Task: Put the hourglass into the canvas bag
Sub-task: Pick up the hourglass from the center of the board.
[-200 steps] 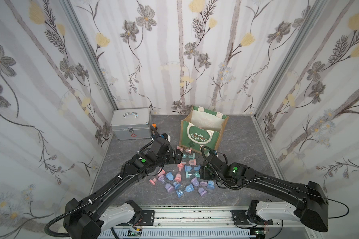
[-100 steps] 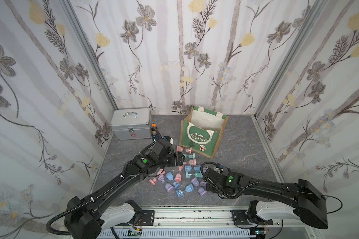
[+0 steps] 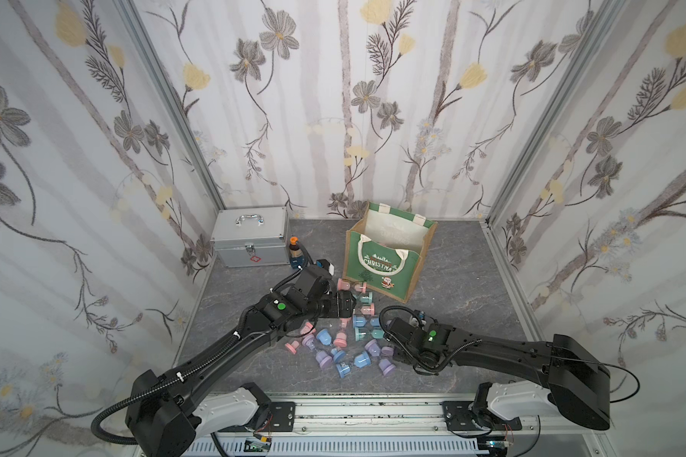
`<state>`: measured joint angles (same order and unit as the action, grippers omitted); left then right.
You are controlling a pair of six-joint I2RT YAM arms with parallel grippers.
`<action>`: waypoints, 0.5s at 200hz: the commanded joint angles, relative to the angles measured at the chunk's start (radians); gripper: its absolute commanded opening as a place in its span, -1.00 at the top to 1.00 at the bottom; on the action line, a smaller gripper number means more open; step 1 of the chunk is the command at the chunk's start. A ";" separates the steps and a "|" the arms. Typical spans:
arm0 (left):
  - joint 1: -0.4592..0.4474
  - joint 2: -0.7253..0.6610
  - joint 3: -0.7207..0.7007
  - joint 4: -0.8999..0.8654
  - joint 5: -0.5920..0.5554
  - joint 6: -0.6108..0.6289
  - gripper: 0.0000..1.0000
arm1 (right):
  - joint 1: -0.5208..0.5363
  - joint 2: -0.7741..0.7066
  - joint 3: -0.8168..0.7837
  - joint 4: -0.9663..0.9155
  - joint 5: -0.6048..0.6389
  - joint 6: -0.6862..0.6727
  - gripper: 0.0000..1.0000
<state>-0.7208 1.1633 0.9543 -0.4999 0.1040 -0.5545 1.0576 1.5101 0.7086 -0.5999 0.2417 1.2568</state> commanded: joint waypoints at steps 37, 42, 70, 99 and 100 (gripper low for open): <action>-0.005 0.012 0.017 0.026 -0.023 -0.006 -1.00 | -0.010 0.045 -0.026 0.063 -0.007 -0.026 0.01; -0.006 0.013 0.019 0.027 -0.023 -0.005 -1.00 | -0.010 0.044 -0.031 0.064 -0.010 -0.026 0.01; -0.008 0.025 0.027 0.027 -0.022 -0.007 -1.00 | -0.010 0.045 -0.064 0.083 -0.026 -0.029 0.02; -0.011 0.029 0.028 0.029 -0.027 -0.012 -1.00 | -0.010 0.061 -0.075 0.089 -0.037 -0.036 0.04; -0.010 0.029 0.028 0.029 -0.026 -0.012 -1.00 | -0.010 0.061 -0.075 0.090 -0.037 -0.036 0.04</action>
<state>-0.7307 1.1900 0.9726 -0.4980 0.0963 -0.5564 1.0473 1.5520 0.6476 -0.5423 0.2333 1.2186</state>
